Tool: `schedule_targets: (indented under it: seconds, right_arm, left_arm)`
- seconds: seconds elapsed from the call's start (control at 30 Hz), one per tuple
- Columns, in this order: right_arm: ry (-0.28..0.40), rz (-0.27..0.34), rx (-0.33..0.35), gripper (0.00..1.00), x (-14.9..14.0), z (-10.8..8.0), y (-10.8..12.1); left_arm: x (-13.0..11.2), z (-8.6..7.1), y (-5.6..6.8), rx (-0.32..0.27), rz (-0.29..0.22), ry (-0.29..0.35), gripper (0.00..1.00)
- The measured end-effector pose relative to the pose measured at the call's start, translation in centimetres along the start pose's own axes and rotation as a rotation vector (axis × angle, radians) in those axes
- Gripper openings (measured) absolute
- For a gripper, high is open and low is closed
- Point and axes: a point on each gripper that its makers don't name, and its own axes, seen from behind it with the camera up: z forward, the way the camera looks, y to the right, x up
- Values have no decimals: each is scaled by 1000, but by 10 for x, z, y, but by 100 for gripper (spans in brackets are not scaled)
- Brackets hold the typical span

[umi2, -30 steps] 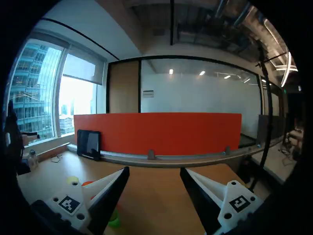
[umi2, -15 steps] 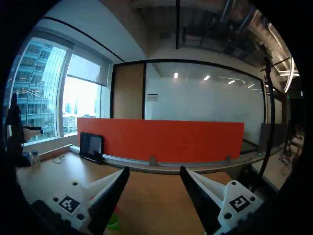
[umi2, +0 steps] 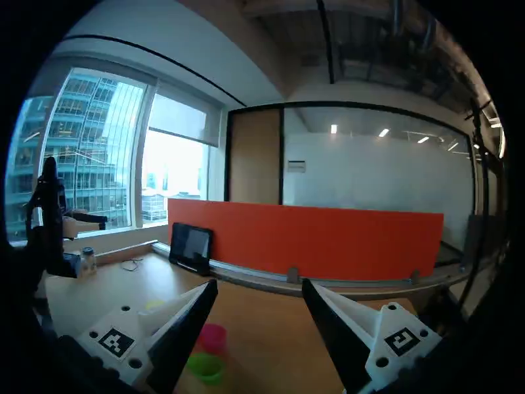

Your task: Pour water

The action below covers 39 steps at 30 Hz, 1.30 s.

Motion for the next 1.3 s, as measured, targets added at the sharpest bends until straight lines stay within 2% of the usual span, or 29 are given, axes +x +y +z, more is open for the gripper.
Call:
schedule_targets:
  seconds: [0.3, 0.53, 0.9, 1.3]
  right_arm:
    - [6, 32, 104, 100, 6, 3, -18]
    - [-7, 31, 143, 100, 6, 3, -25]
    - [-62, 7, 181, 100, -6, 2, -31]
    - [-152, -32, 229, 100, -37, -1, -40]
  left_arm:
    - [3, 0, 32, -128, 4, 0, 96]
    - [2, 2, 48, -199, -4, -10, 96]
    - [-14, 5, 66, -266, 27, -52, 96]
    - [-42, 4, 88, -332, 57, -106, 96]
